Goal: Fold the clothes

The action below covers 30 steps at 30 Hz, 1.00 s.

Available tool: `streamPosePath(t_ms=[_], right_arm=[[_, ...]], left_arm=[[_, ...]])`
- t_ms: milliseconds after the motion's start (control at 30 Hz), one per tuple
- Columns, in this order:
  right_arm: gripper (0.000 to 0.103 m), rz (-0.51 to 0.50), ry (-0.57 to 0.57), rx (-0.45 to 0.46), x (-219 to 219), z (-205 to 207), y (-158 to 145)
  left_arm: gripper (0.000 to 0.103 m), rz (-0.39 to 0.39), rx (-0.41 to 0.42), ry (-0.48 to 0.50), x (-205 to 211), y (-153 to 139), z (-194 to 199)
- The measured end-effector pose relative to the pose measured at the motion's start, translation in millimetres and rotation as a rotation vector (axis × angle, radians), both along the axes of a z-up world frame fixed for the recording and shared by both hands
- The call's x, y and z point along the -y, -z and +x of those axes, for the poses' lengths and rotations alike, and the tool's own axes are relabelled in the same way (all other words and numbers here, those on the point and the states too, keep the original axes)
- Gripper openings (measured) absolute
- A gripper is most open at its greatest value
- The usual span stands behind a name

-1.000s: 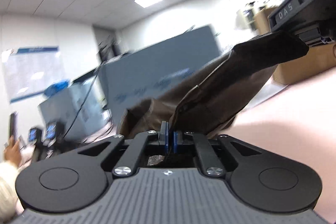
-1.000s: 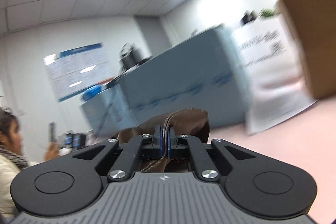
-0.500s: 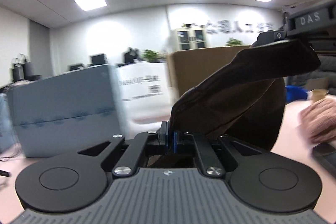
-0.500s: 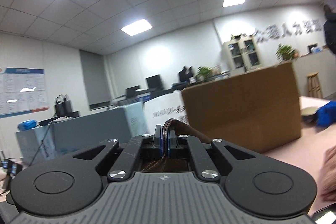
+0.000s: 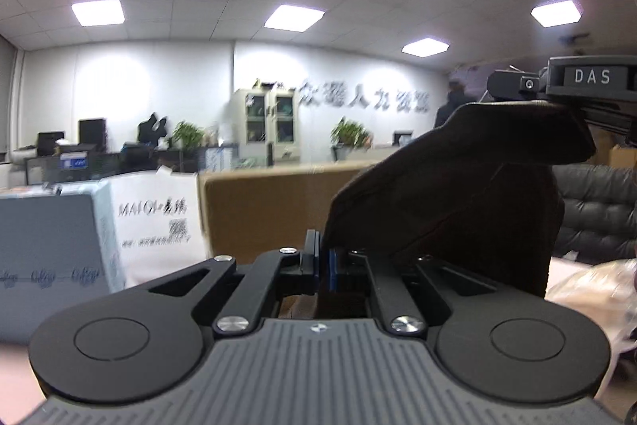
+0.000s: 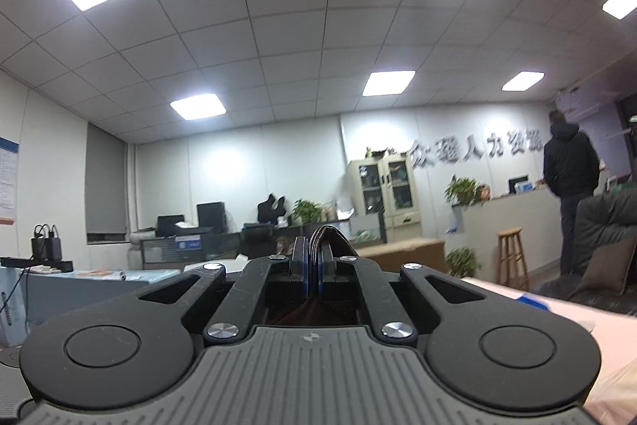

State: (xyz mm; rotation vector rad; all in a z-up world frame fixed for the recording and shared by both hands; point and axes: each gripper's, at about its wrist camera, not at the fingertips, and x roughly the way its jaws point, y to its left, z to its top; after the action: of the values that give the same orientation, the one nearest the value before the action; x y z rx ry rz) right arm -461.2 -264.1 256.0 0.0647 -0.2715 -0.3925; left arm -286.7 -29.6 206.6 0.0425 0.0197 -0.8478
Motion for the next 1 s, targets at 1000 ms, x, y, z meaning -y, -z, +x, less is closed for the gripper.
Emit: streamPosePath(t_ms=[1000], right_arm=[[0.004,-0.129,-0.274,-0.308,-108.2,228.0,-69.4]], left_arm=[[0.004,0.143,-0.092,-0.513,-148.1,22.4,117.5]])
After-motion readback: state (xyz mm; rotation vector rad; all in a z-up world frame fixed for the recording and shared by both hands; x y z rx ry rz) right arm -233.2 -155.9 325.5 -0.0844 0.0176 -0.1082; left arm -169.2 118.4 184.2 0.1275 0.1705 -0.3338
